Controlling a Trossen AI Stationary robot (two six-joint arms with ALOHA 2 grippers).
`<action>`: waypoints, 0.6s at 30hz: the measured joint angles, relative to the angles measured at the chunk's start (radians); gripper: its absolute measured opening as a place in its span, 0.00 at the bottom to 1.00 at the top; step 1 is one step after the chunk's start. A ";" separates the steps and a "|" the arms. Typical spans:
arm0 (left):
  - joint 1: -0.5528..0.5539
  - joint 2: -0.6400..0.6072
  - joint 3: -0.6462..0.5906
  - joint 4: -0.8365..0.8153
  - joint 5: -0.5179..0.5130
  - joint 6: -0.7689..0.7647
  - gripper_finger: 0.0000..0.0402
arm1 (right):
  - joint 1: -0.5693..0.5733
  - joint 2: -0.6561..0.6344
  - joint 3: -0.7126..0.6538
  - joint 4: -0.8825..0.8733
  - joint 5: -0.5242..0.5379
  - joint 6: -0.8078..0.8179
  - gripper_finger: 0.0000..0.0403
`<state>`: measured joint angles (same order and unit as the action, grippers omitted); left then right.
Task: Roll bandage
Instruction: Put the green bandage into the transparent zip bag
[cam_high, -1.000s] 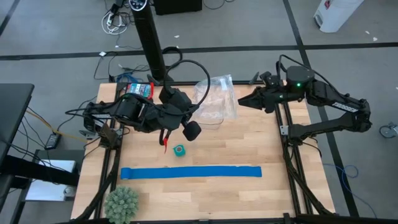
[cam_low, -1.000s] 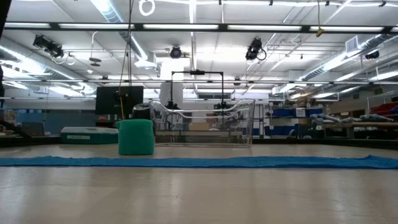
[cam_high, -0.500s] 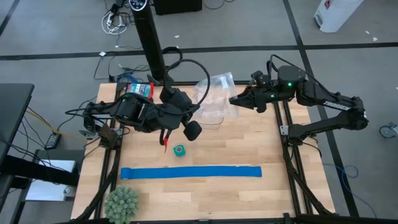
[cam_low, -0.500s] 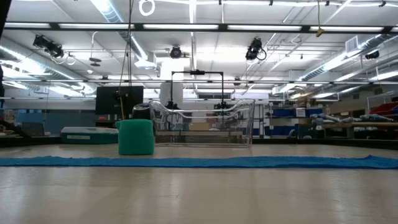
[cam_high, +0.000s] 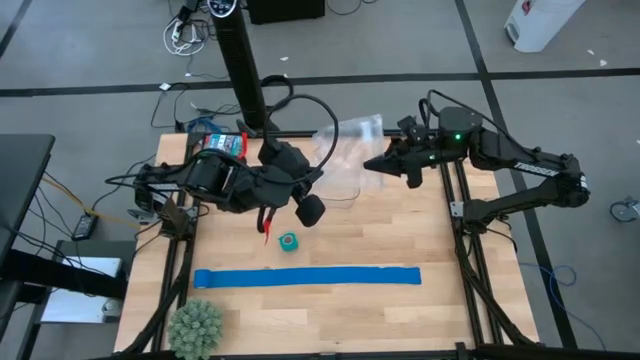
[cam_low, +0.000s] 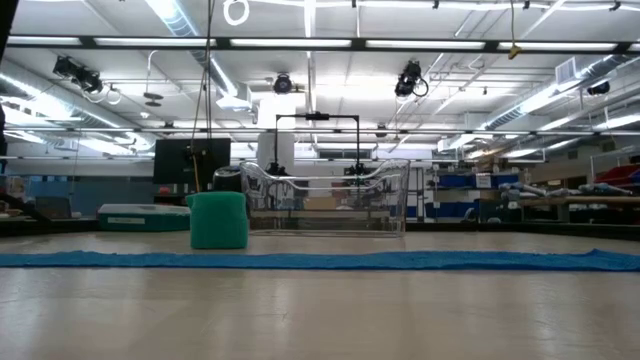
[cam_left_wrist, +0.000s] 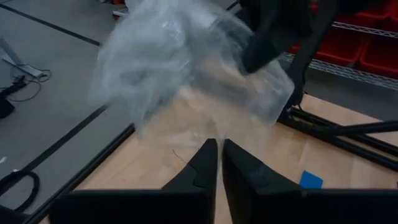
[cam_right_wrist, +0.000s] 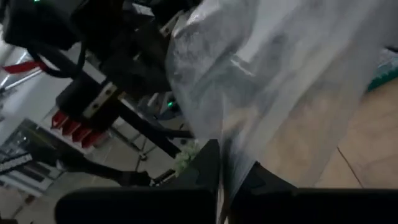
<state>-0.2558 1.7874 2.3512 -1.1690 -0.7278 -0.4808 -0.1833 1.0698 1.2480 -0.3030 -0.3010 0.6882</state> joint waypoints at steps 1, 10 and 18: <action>0.000 0.000 0.000 0.001 -0.005 0.001 0.09 | 0.000 0.000 0.000 0.000 -0.004 -0.017 0.03; 0.007 -0.030 0.005 0.068 -0.012 0.018 0.27 | -0.001 -0.039 0.047 -0.289 -0.038 -0.131 0.00; 0.051 -0.032 0.005 0.104 0.126 -0.008 0.32 | 0.010 0.004 0.202 -0.728 -0.043 -0.254 0.00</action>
<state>-0.2046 1.7558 2.3562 -1.0647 -0.6023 -0.4888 -0.1728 1.0737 1.4498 -1.0307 -0.3435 0.4341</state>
